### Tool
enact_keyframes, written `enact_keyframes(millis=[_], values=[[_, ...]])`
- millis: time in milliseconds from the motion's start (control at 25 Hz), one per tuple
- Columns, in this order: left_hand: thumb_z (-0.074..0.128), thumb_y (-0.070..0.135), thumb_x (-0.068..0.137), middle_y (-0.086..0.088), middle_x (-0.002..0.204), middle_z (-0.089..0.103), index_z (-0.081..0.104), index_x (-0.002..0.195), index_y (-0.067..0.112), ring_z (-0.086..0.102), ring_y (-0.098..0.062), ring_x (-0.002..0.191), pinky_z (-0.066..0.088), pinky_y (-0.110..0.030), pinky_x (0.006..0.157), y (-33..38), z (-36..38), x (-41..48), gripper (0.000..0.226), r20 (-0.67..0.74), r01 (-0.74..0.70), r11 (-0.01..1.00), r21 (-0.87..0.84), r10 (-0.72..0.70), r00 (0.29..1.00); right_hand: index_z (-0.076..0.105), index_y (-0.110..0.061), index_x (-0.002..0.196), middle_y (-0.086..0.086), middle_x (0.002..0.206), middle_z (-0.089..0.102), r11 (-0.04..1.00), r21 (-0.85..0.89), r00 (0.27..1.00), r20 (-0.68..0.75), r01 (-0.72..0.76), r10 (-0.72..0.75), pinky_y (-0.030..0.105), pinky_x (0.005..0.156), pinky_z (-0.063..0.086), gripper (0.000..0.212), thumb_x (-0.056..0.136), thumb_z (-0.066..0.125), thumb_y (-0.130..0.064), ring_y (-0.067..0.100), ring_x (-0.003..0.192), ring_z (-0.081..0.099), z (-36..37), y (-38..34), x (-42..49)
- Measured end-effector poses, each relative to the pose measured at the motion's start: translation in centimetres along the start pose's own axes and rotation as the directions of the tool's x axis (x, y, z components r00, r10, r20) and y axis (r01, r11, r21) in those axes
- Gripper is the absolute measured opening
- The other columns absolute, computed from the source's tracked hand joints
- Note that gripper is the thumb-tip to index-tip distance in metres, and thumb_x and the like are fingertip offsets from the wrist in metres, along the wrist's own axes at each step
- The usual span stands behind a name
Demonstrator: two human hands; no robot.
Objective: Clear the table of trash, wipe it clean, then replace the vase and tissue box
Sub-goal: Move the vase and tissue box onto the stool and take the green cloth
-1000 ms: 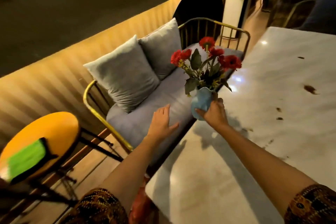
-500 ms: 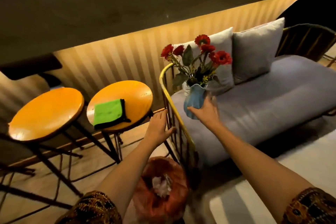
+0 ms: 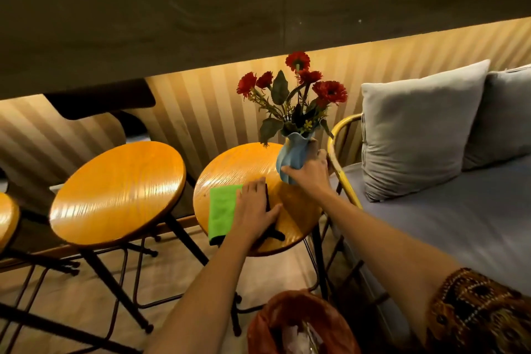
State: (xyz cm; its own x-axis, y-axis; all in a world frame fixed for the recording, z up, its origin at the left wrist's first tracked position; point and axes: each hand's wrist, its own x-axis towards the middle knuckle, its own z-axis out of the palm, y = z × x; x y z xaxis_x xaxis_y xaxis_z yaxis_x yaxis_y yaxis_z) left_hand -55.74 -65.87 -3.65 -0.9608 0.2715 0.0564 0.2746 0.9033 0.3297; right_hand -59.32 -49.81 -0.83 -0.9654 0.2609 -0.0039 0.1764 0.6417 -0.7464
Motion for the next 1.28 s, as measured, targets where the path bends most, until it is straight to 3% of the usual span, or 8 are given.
enact_keyframes(millis=[280, 440, 720, 880, 1040, 1280], values=[[0.046, 0.055, 0.089, -0.008, 0.153, 0.023, 0.015, 0.148, 0.012, 0.015, -0.029, 0.144, 0.011, -0.052, 0.117, -2.2, 2.2, 3.0, 0.079, -0.020, 0.043, 0.999, 0.019, -0.043, 0.999, 0.021, -0.013, 0.141, 0.016, 0.127, 0.033, 0.999, -0.013, 0.995, -0.087, 0.048, -0.049, 0.039, 0.099, 0.039, 0.088, 0.076, 0.075, -0.036, 0.035, 0.120, 0.039, 5.4, -1.3, 3.8], [0.042, 0.058, 0.090, -0.007, 0.155, 0.021, 0.012, 0.149, 0.012, 0.012, -0.027, 0.145, 0.010, -0.051, 0.118, -2.7, 3.4, 3.5, 0.081, -0.048, 0.059, 0.998, -0.004, -0.059, 0.997, 0.021, -0.012, 0.142, 0.017, 0.128, 0.034, 0.996, -0.019, 0.983, -0.161, 0.084, -0.086, 0.037, 0.096, 0.041, 0.088, 0.077, 0.075, -0.037, 0.034, 0.118, 0.041, 7.1, -0.8, 4.2], [0.039, 0.058, 0.090, -0.007, 0.153, 0.025, 0.015, 0.149, 0.012, 0.016, -0.027, 0.143, 0.009, -0.054, 0.117, -2.2, 3.4, 3.7, 0.078, -0.070, 0.033, 0.999, 0.017, -0.032, 0.997, 0.011, -0.015, 0.150, 0.011, 0.147, 0.027, 0.996, 0.037, 0.993, -0.082, 0.087, -0.084, 0.039, 0.106, 0.036, 0.099, 0.078, 0.074, -0.041, 0.029, 0.134, 0.033, 6.4, 0.4, 3.9], [0.045, 0.045, 0.091, -0.014, 0.146, 0.039, 0.030, 0.144, 0.008, 0.030, -0.031, 0.137, 0.018, -0.053, 0.114, 2.1, 2.8, 2.6, 0.065, -0.075, -0.025, 1.000, 0.015, 0.026, 0.997, 0.030, -0.008, 0.146, 0.011, 0.145, 0.039, 0.991, -0.103, 0.994, -0.058, 0.083, -0.090, 0.035, 0.105, 0.036, 0.073, 0.088, 0.065, -0.036, 0.024, 0.134, 0.037, 1.7, 3.3, 1.0], [0.049, 0.033, 0.089, -0.011, 0.123, 0.056, 0.045, 0.130, 0.012, 0.049, -0.029, 0.115, 0.033, -0.048, 0.105, 9.0, 2.9, 0.7, 0.046, -0.074, -0.163, 0.986, 0.028, 0.165, 0.983, 0.055, -0.005, 0.123, 0.015, 0.120, 0.058, 0.969, -0.236, 0.990, -0.102, 0.073, -0.099, 0.035, 0.092, 0.042, 0.039, 0.090, 0.060, -0.025, 0.030, 0.114, 0.053, -5.7, 8.7, -4.1], [0.049, 0.020, 0.089, -0.017, 0.109, 0.060, 0.053, 0.115, 0.005, 0.053, -0.035, 0.106, 0.040, -0.041, 0.091, 25.0, 4.1, -7.4, 0.031, 0.048, -0.404, 0.912, -0.066, 0.407, 0.912, 0.054, -0.001, 0.126, 0.017, 0.125, 0.057, 0.943, -0.327, 0.977, -0.215, -0.067, -0.005, 0.038, 0.098, 0.039, 0.042, 0.092, 0.059, -0.024, 0.032, 0.119, 0.050, -19.0, 17.4, -18.1]])
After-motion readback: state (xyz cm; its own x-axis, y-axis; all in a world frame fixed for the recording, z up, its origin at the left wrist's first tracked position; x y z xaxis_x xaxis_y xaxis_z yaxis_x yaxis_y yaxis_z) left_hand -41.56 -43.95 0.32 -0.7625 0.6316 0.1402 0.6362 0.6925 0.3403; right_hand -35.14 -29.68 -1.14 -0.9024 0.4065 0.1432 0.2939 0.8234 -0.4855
